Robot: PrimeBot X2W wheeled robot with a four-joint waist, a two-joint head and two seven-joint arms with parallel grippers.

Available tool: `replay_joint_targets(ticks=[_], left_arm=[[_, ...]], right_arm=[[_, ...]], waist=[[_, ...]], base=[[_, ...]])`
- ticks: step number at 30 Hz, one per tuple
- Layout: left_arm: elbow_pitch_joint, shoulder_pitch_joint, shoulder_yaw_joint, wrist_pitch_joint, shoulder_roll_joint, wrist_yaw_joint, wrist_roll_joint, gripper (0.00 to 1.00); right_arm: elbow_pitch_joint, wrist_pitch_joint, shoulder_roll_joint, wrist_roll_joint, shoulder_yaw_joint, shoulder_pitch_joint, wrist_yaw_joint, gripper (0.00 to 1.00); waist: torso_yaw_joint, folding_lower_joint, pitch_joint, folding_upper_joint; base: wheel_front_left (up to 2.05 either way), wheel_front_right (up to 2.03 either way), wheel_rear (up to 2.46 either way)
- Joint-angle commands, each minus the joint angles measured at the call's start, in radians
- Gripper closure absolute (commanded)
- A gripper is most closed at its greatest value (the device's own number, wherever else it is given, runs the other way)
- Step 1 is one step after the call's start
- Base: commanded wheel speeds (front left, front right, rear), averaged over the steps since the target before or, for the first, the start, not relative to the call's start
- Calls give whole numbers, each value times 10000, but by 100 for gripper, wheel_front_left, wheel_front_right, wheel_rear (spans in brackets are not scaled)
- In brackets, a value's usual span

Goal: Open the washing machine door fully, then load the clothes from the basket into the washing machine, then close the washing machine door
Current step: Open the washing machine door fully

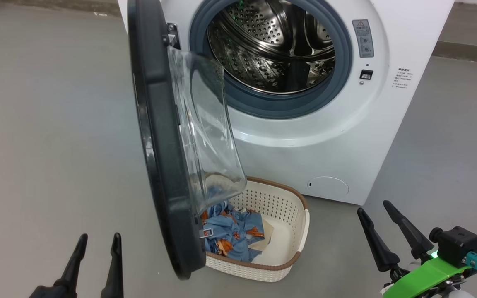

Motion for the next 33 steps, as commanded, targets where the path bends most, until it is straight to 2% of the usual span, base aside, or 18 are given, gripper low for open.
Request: replay_joint_targets(ticks=[1,33], left_arm=[[-287,-221,350,-92,81,-31,147,0],[-298,-332,336,-92,107,-31,95,0]], right_arm=[[-188,-119,-72,-134,111,23,16,0],[152,-120,-94,-150,185,-136,16,0]], waist=[[13,0,9,0],[-3,0,125,0]], base=[[0,0,0],[0,0,0]])
